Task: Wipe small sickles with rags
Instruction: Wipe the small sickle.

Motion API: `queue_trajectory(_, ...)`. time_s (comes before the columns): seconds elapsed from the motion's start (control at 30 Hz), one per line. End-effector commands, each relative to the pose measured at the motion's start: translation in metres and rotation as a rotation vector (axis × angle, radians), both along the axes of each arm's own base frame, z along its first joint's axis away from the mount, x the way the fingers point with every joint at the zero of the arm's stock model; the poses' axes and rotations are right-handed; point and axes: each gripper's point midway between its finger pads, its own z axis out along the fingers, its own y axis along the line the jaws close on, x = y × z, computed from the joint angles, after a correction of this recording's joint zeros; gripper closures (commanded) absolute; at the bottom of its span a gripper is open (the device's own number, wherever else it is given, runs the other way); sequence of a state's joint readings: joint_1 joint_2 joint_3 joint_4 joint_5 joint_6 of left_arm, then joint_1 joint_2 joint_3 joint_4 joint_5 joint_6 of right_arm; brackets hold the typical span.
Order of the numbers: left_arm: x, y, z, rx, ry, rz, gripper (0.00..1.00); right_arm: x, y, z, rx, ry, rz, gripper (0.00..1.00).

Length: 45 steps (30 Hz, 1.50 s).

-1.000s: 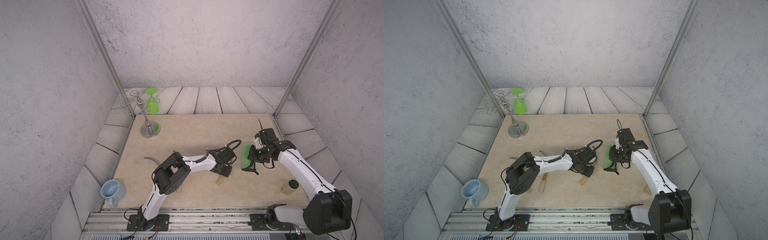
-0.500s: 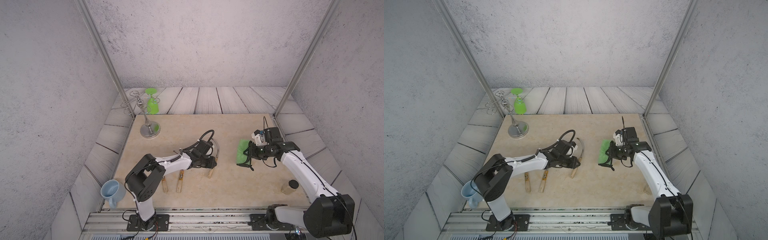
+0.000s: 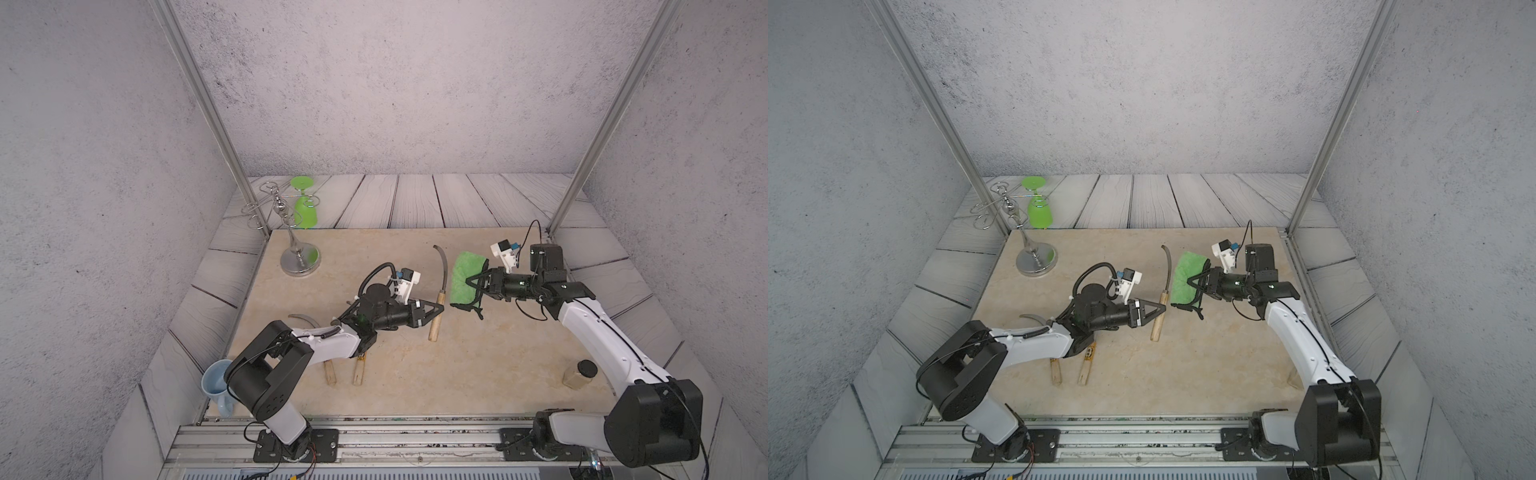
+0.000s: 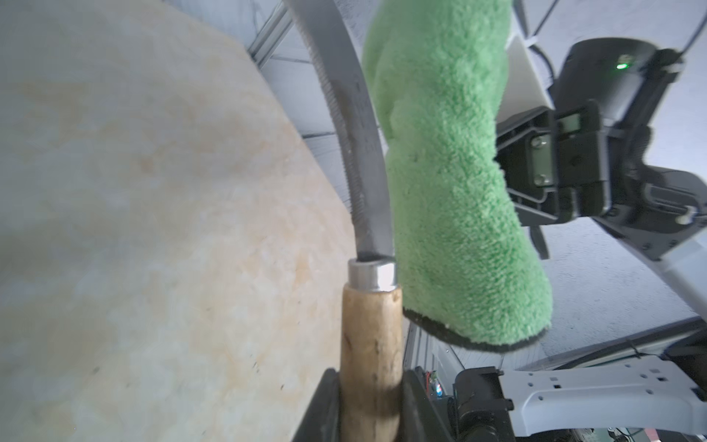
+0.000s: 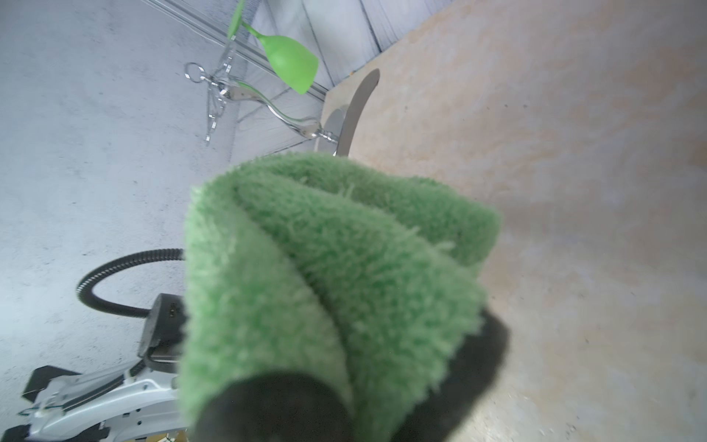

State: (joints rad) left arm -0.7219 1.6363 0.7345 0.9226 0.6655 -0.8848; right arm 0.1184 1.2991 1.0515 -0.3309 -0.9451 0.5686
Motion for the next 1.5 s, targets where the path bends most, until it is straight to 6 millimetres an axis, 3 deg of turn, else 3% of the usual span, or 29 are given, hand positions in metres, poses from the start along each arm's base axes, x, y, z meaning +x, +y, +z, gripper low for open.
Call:
queue_trajectory(0.0,-0.006,0.004,0.064,-0.238,-0.157,-0.042,1.0,0.003,0.01,0.036,0.109,-0.067,0.078,0.78)
queue_trajectory(0.23,-0.007,-0.001,0.085,-0.321,-0.184,-0.111,1.0,0.01,0.018,0.056,0.199,-0.079,0.136,0.78)
queue_trajectory(0.5,-0.008,-0.006,0.12,-0.372,-0.246,-0.148,1.0,0.006,0.021,0.046,0.179,-0.04,0.173,0.78)
queue_trajectory(0.93,0.012,-0.02,0.119,-0.382,-0.212,-0.16,1.0,-0.027,0.029,0.041,0.132,-0.069,0.241,0.79)
queue_trajectory(1.27,0.046,-0.009,0.137,-0.409,-0.222,-0.118,1.0,-0.073,0.034,0.003,0.1,-0.011,0.258,0.79)
queue_trajectory(1.47,0.051,0.0,0.141,-0.411,-0.221,-0.12,1.0,-0.08,0.026,-0.01,0.062,-0.012,0.193,0.81)
